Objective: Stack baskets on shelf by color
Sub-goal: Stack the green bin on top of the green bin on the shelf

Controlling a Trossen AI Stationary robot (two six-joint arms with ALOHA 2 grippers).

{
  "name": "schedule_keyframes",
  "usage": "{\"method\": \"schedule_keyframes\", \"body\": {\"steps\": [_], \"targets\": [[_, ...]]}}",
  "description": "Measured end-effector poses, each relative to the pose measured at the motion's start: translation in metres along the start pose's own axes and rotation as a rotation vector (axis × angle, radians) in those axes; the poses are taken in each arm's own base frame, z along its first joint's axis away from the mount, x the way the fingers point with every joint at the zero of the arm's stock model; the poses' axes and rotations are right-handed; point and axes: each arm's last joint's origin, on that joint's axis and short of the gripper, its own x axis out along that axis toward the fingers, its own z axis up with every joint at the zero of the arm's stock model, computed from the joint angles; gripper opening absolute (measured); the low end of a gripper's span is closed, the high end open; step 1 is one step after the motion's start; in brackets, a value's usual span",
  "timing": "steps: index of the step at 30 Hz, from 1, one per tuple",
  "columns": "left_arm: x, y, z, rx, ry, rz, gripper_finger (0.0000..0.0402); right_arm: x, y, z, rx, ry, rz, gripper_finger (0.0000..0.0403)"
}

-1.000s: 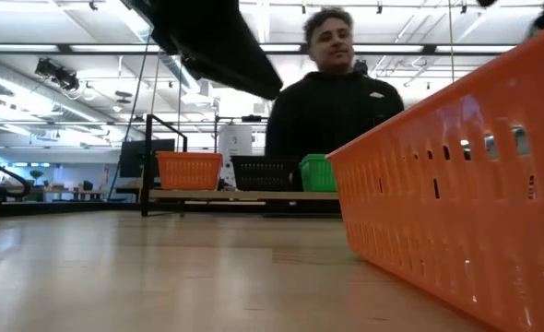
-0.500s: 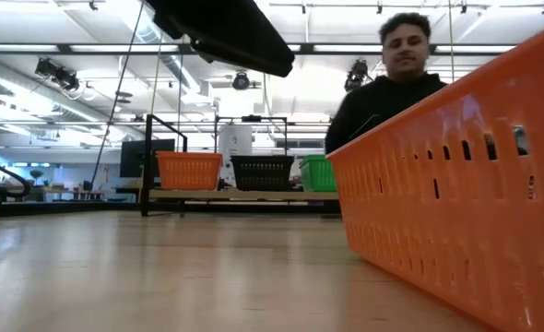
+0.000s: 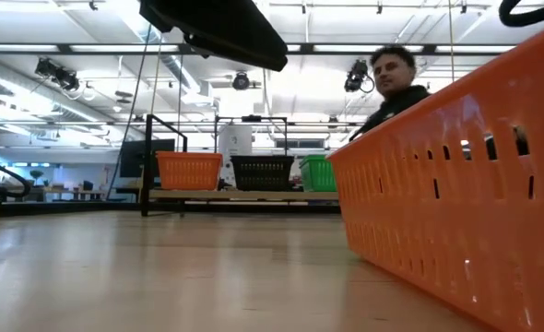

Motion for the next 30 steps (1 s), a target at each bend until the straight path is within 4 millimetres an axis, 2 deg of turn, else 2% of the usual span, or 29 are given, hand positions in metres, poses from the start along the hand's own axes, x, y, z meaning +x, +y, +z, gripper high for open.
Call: {"method": "schedule_keyframes", "body": {"steps": [7, 15, 21, 30], "targets": [[0.000, 0.000, 0.000, -0.021, 0.001, -0.010, 0.0132, 0.002, -0.005, 0.010, -0.017, -0.042, -0.039, 0.0105], [0.000, -0.001, 0.000, -0.035, 0.001, -0.026, 0.0132, 0.001, -0.018, 0.032, -0.049, -0.026, -0.034, 0.0011], [0.000, -0.001, 0.000, -0.050, 0.002, -0.025, 0.0132, 0.003, -0.041, 0.059, -0.044, -0.037, -0.095, 0.0022], [-0.002, -0.004, -0.001, -0.051, 0.003, -0.033, 0.0132, 0.007, -0.088, 0.111, -0.141, -0.077, -0.145, 0.0010]]}}
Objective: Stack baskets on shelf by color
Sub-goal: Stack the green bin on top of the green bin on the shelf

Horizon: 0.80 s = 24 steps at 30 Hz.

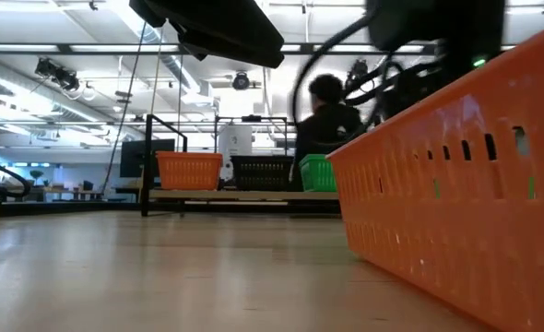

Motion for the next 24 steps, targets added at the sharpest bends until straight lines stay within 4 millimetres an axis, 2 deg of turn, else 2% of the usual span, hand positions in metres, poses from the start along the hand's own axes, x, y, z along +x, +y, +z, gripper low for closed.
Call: {"method": "schedule_keyframes", "body": {"steps": [7, 15, 19, 24], "targets": [[-0.001, -0.001, -0.002, 0.009, 0.017, 0.000, 0.0132, 0.007, -0.027, 0.035, -0.247, -0.174, -0.016, 0.0010], [0.001, 0.000, -0.011, 0.004, 0.036, 0.007, 0.0132, -0.009, -0.031, 0.070, -0.504, -0.456, -0.078, 0.0022], [0.004, 0.004, -0.021, -0.009, 0.065, 0.020, 0.0132, -0.018, -0.031, 0.077, -0.568, -0.495, -0.087, 0.0045], [0.007, 0.009, -0.029, -0.035, 0.080, 0.032, 0.0132, -0.021, -0.031, 0.078, -0.586, -0.504, -0.070, 0.0100]]}}
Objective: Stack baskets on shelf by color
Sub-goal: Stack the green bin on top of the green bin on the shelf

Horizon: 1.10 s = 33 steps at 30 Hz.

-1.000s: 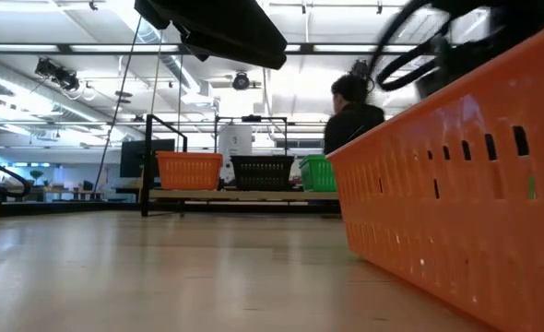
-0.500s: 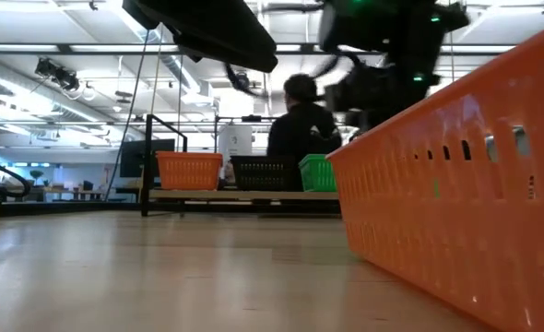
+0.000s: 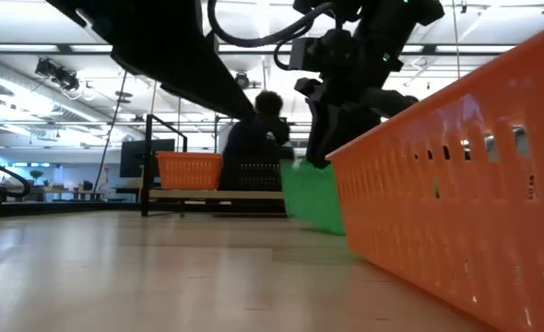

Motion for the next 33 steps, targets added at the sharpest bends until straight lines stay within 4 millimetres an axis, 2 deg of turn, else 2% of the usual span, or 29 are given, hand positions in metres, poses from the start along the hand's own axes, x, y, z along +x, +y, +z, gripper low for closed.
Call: {"method": "schedule_keyframes", "body": {"steps": [3, 6, 9, 11, 14, 17, 22, 26, 29, 33], "targets": [[0.000, 0.000, 0.000, -0.006, -0.002, 0.000, 0.0132, 0.000, -0.002, -0.001, 0.014, 0.011, -0.024, 0.0141], [0.000, 0.000, 0.000, 0.000, -0.003, -0.001, 0.0132, -0.002, -0.006, -0.002, 0.073, 0.061, -0.175, 0.0178], [0.000, 0.000, -0.001, 0.008, 0.010, 0.003, 0.0132, -0.012, -0.009, 0.000, 0.252, 0.047, -0.270, 0.0204], [0.000, 0.000, -0.003, 0.018, 0.025, 0.008, 0.0132, -0.019, -0.010, 0.007, 0.439, -0.003, -0.171, 0.0213], [-0.003, -0.003, -0.005, 0.044, 0.032, 0.006, 0.0132, -0.028, -0.010, 0.016, 0.698, -0.046, 0.027, 0.0214], [-0.015, -0.008, -0.003, 0.079, 0.011, 0.022, 0.0132, -0.034, -0.002, 0.023, 0.825, -0.063, 0.139, 0.0207], [-0.034, -0.018, -0.006, 0.086, -0.055, 0.149, 0.0132, -0.036, 0.019, 0.028, 0.922, -0.039, 0.168, 0.0197], [-0.043, -0.029, -0.007, 0.073, -0.152, 0.241, 0.0132, -0.028, 0.029, 0.029, 0.968, -0.014, 0.109, 0.0197], [-0.044, -0.036, -0.010, 0.099, -0.205, 0.182, 0.0130, -0.017, 0.033, 0.028, 0.988, 0.011, 0.077, 0.0197], [-0.043, -0.040, -0.008, 0.096, -0.238, -0.026, 0.0118, 0.003, 0.040, 0.031, 0.998, 0.019, 0.076, 0.0197]]}}
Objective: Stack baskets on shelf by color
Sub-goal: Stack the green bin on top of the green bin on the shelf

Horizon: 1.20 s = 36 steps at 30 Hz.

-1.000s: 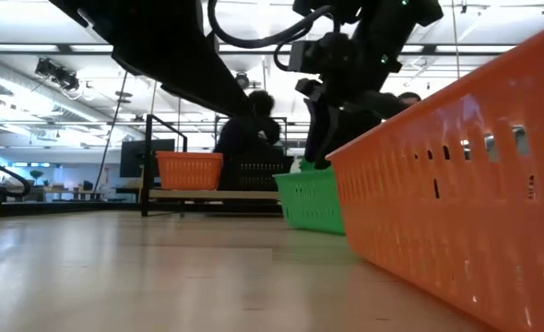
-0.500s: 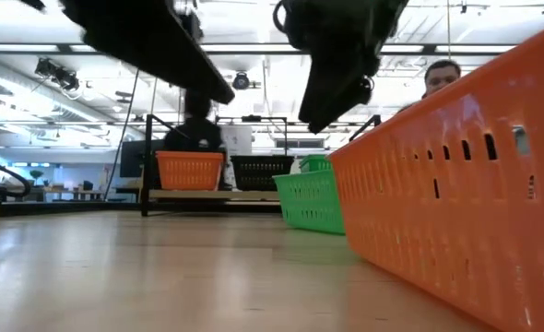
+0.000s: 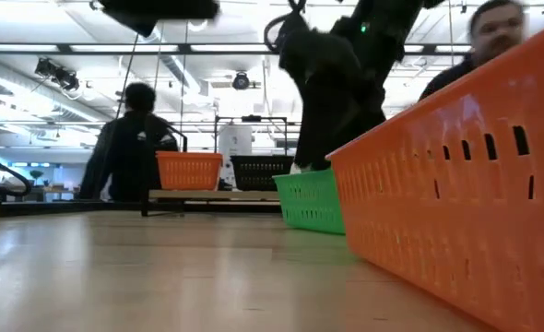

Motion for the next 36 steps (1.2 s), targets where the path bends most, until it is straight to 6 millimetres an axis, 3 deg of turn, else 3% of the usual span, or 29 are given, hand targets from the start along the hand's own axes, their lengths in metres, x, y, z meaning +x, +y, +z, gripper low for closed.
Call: {"method": "schedule_keyframes", "body": {"steps": [6, 12, 16, 22, 25, 30, 36], "targets": [[0.003, 0.001, 0.002, -0.046, -0.021, -0.088, 0.0095, 0.019, 0.005, -0.003, -0.005, -0.008, 0.006, 0.0197], [0.002, -0.001, 0.010, -0.069, -0.083, -0.135, 0.0074, 0.035, -0.005, -0.008, -0.146, 0.065, -0.078, 0.0182], [0.002, -0.002, 0.009, -0.073, -0.080, -0.139, 0.0062, 0.038, -0.007, -0.009, -0.209, 0.075, -0.084, 0.0134], [0.001, -0.002, 0.010, -0.097, -0.084, -0.145, 0.0050, 0.038, -0.006, -0.010, -0.300, 0.097, -0.065, 0.0016], [0.001, -0.002, 0.010, -0.098, -0.085, -0.145, 0.0048, 0.036, -0.008, -0.011, -0.334, 0.113, -0.072, 0.0013], [0.001, -0.002, 0.010, -0.101, -0.089, -0.142, 0.0048, 0.014, -0.009, -0.009, -0.340, 0.111, -0.070, 0.0006], [0.004, 0.002, 0.011, -0.109, -0.094, -0.117, 0.0046, -0.045, -0.006, 0.000, -0.462, -0.071, -0.086, 0.0004]]}}
